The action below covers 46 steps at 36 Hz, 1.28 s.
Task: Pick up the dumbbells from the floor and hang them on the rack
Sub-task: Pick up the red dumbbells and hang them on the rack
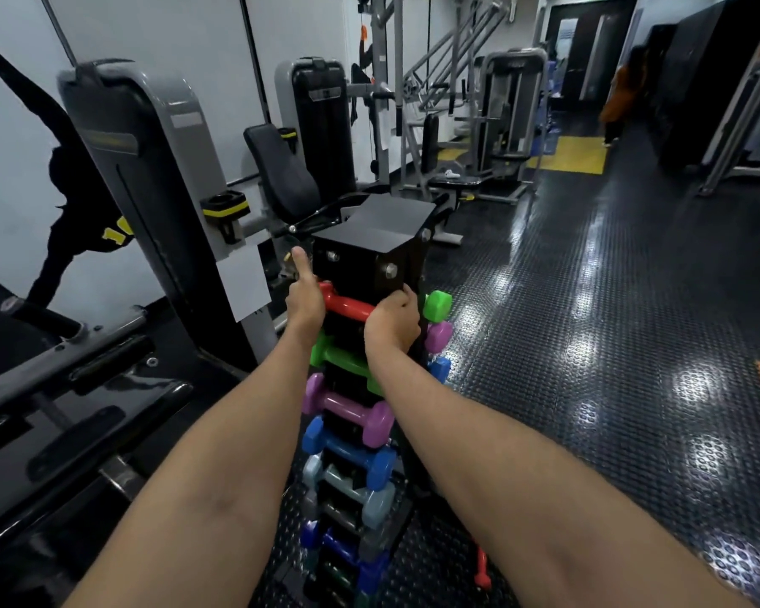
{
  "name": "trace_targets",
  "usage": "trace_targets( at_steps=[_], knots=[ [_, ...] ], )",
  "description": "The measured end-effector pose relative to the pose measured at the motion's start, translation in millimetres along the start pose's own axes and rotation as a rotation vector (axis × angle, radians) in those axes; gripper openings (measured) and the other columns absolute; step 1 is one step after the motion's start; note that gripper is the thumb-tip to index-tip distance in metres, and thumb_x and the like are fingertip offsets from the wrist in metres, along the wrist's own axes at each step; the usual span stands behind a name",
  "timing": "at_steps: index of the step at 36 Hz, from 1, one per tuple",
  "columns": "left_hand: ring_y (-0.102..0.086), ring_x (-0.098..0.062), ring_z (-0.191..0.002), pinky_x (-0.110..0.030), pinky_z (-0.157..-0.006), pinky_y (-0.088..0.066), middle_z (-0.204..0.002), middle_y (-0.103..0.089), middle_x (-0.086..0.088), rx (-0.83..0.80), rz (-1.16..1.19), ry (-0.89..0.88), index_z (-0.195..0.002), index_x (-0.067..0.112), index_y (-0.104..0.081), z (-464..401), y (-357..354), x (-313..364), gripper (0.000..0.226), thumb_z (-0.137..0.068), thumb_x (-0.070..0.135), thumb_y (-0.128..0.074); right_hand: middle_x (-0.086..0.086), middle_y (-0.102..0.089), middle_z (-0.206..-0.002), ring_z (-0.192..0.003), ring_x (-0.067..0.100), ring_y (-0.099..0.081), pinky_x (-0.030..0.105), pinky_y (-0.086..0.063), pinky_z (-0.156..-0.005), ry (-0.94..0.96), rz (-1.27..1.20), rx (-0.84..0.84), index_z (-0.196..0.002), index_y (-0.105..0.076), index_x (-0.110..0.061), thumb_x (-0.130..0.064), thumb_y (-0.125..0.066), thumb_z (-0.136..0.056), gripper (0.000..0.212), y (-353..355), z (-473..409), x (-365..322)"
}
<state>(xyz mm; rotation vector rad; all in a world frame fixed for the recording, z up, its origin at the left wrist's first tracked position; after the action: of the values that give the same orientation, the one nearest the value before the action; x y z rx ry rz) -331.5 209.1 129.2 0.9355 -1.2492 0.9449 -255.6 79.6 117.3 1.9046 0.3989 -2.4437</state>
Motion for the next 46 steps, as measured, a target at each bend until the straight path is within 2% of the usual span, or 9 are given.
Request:
trace_targets(
  at_steps=[8,12,17,21,28,30,33,38,46],
  knots=[
    [-0.052,-0.037,-0.125,-0.038,-0.099,-0.038,-0.133,-0.059,-0.019,0.300,-0.013,0.039,-0.133,0.008,-0.054,25.6,-7.5,-12.1,0.073,-0.101,0.061,-0.016,0.016,-0.063,-0.127,-0.115,0.033,-0.059,0.026,-0.039,-0.083,0.012,0.143,-0.141,-0.139,-0.051,-0.017,-0.028,-0.039,-0.103,0.040,17.4,-4.7,-9.2],
    [-0.052,-0.036,-0.122,-0.043,-0.100,-0.042,-0.132,-0.059,-0.016,0.487,-0.109,-0.164,-0.129,0.009,-0.051,53.9,-10.0,-19.7,0.055,-0.104,0.051,-0.027,0.013,-0.068,-0.118,-0.102,0.026,-0.060,0.019,-0.029,-0.071,0.137,0.229,-0.048,-0.124,-0.061,-0.013,-0.025,-0.041,-0.105,0.030,53.2,-13.8,-12.4],
    [-0.048,-0.034,-0.125,-0.047,-0.102,-0.037,-0.132,-0.057,-0.013,0.686,-0.181,-0.075,-0.131,0.013,-0.053,98.0,-11.3,-67.7,0.051,-0.102,0.049,-0.030,0.008,-0.070,-0.110,-0.100,0.030,-0.065,0.036,-0.052,-0.087,0.065,0.346,0.069,-0.111,-0.064,-0.022,-0.015,-0.046,-0.098,0.024,123.2,-39.8,14.1],
    [-0.049,-0.038,-0.121,-0.048,-0.099,-0.036,-0.124,-0.058,-0.021,0.778,-0.225,0.067,-0.119,0.007,-0.057,133.5,-16.8,-128.7,0.053,-0.101,0.050,-0.032,-0.001,-0.070,-0.106,-0.098,0.026,-0.066,0.035,-0.053,-0.088,0.016,0.458,0.067,-0.111,-0.062,-0.025,-0.003,-0.051,-0.086,0.035,172.9,-72.7,34.4],
    [-0.048,-0.047,-0.127,-0.052,-0.107,-0.034,-0.136,-0.054,-0.029,0.573,-0.371,0.406,-0.133,0.001,-0.054,165.5,-39.2,-240.7,0.060,-0.104,0.045,-0.024,-0.004,-0.064,-0.093,-0.077,0.013,-0.061,0.022,-0.046,-0.061,0.010,0.707,-0.273,-0.095,-0.067,-0.024,-0.006,-0.054,-0.087,0.024,225.4,-140.2,74.0],
    [-0.046,-0.047,-0.130,-0.045,-0.108,-0.035,-0.141,-0.048,-0.032,0.479,-0.386,0.456,-0.139,-0.004,-0.047,169.6,-50.7,-259.6,0.056,-0.107,0.037,-0.027,-0.001,-0.069,-0.099,-0.083,0.015,-0.063,0.022,-0.048,-0.065,-0.011,0.786,-0.347,-0.097,-0.070,-0.023,-0.008,-0.056,-0.088,0.023,241.2,-156.9,91.2],
    [-0.050,-0.050,-0.124,-0.044,-0.102,-0.038,-0.135,-0.050,-0.037,0.638,-0.368,0.472,-0.132,-0.010,-0.047,175.7,-71.9,-275.6,0.053,-0.107,0.034,-0.031,0.006,-0.072,-0.109,-0.104,0.026,-0.065,0.029,-0.052,-0.090,-0.064,0.884,-0.389,-0.101,-0.073,-0.020,-0.011,-0.056,-0.089,0.023,267.8,-190.7,124.7],
    [-0.057,-0.047,-0.113,-0.043,-0.093,-0.041,-0.121,-0.060,-0.036,0.758,-0.443,0.392,-0.118,-0.011,-0.060,176.6,-132.5,-302.2,0.046,-0.105,0.024,-0.034,0.008,-0.070,-0.107,-0.100,0.027,-0.063,0.024,-0.044,-0.079,-0.119,0.943,-0.499,-0.092,-0.069,-0.018,-0.017,-0.056,-0.093,0.013,290.3,-233.8,190.9],
    [-0.053,-0.041,-0.121,-0.042,-0.102,-0.043,-0.133,-0.058,-0.024,0.273,-0.476,0.647,-0.127,-0.001,-0.059,161.1,-242.7,-483.7,0.043,-0.102,0.030,-0.044,0.003,-0.070,-0.104,-0.085,0.019,-0.061,0.026,-0.050,-0.075,-0.220,1.012,-0.556,-0.094,-0.068,-0.023,-0.019,-0.054,-0.092,0.015,337.3,-295.9,349.3]
  ],
)
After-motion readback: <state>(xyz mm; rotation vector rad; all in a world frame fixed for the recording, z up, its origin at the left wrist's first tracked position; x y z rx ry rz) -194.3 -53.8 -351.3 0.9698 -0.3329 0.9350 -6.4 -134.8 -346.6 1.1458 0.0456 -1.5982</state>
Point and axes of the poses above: each hand's wrist, its own z-axis away from the middle knuckle, its own y-axis out of the back of the hand, x = y × z, the point moved 5 cm from there along -z, towards the middle knuckle
